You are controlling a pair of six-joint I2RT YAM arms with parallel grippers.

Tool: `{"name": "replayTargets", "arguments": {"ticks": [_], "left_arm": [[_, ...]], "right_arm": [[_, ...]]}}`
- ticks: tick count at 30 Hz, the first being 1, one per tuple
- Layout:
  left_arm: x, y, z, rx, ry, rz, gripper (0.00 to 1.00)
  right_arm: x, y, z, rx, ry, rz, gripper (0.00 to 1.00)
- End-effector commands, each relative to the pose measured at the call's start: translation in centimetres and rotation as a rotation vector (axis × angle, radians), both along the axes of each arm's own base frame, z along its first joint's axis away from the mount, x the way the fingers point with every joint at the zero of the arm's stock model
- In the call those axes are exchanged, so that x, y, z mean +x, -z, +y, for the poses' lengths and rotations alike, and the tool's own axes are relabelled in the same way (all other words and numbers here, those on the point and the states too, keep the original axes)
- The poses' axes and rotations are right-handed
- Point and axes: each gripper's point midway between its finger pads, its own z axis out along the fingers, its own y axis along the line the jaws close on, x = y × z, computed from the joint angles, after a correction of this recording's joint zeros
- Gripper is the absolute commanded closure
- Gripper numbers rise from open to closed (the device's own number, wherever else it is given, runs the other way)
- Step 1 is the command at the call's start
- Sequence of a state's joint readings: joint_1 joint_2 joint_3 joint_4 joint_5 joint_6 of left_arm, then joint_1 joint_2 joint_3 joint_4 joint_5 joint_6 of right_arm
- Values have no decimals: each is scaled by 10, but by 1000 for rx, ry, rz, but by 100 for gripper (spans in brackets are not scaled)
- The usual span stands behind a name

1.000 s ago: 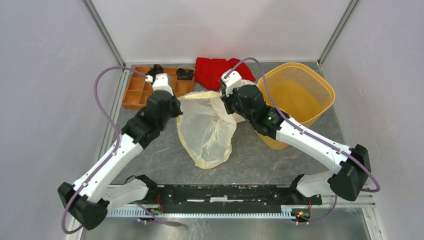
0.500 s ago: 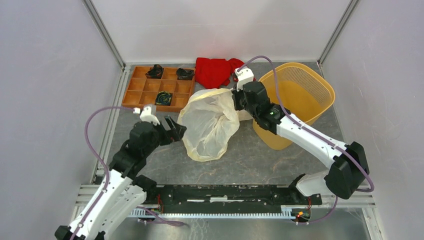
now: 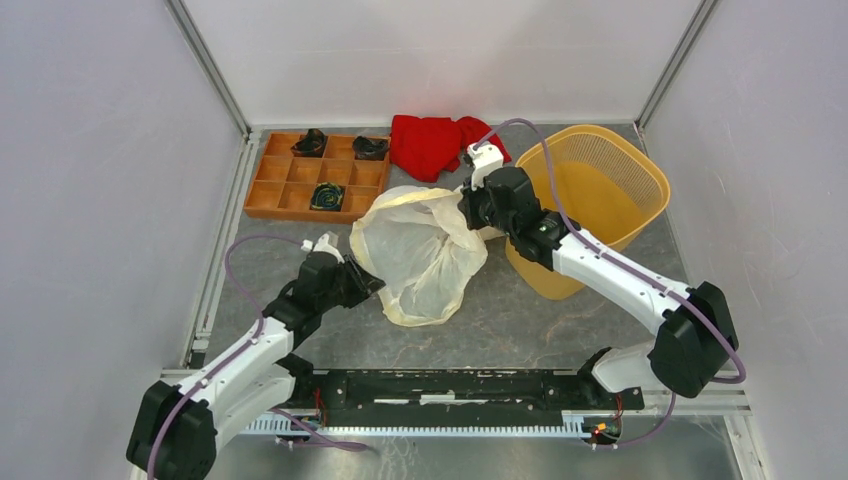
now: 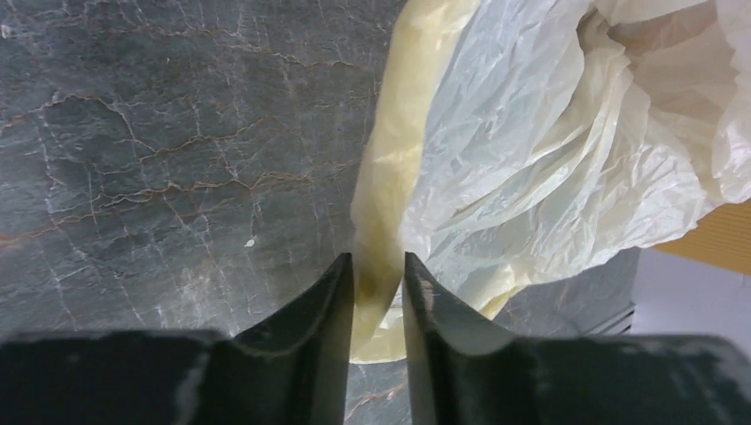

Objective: Put the trash bags into the trash bin

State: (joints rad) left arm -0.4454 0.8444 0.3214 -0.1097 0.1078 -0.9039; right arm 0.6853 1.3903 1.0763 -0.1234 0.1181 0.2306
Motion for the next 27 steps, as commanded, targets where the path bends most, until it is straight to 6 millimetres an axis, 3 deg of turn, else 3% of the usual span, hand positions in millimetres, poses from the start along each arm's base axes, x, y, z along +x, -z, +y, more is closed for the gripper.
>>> {"name": "replayTargets", "arguments": {"ticks": [1,4,6,7,8,9,10,11,12,13,14,15,16,17,18,20,21,22,23,24,25,26,27], "left_arm": [[24,-22,2,-22,-70,-103,77],[50,-56,19,95,-116,-178,97],[78,-107,31,163,-148,-270,98],[94,-140,36,186,-159,-327,98],[109,-178,40,201,-165,-386,98],[121,-246,46,209,-171,-499,98],[127,-301,47,205,-167,-597,98],[124,-351,45,199,-150,-684,98],[114,-402,44,176,-133,-782,98],[98,-442,38,137,-89,-871,98],[79,-479,33,90,-47,-976,98],[56,-505,28,38,-4,-1073,98],[37,-518,23,-9,38,-1148,98],[20,-520,20,-54,72,-1200,98],[0,-517,23,-86,73,-1242,98],[12,-460,29,-87,20,-1141,98],[28,-416,35,-66,-44,-1020,98],[45,-357,42,-37,-106,-847,98],[56,-272,46,23,-144,-605,98],[57,-230,49,56,-159,-490,98],[52,-174,51,95,-157,-334,98],[42,-131,50,112,-137,-224,98],[31,-102,45,94,-111,-152,98]], "right_arm": [[-3,-20,8,34,-59,-45,100],[12,-34,4,1,-33,-90,100],[28,-58,5,0,-25,-125,100],[36,-76,6,-4,-24,-143,100],[45,-109,10,3,-24,-184,100],[50,-145,14,9,-34,-230,100],[50,-180,16,20,-53,-268,100],[45,-238,17,77,-70,-353,100],[35,-273,19,114,-110,-402,100],[15,-321,16,179,-153,-491,100],[-7,-355,15,232,-197,-576,100],[-32,-382,9,284,-234,-667,100],[-48,-384,9,317,-267,-718,100],[-71,-395,-1,379,-294,-812,99],[-88,-388,-9,418,-317,-885,100],[-91,-320,-6,389,-348,-895,99],[-89,-294,-7,381,-338,-881,99],[-80,-246,-1,348,-337,-794,99],[-71,-202,6,323,-335,-685,99],[-64,-150,15,280,-348,-559,99],[-62,-101,22,230,-371,-423,99],[-63,-57,28,184,-397,-300,99],[-69,-26,31,165,-416,-200,99]]}}
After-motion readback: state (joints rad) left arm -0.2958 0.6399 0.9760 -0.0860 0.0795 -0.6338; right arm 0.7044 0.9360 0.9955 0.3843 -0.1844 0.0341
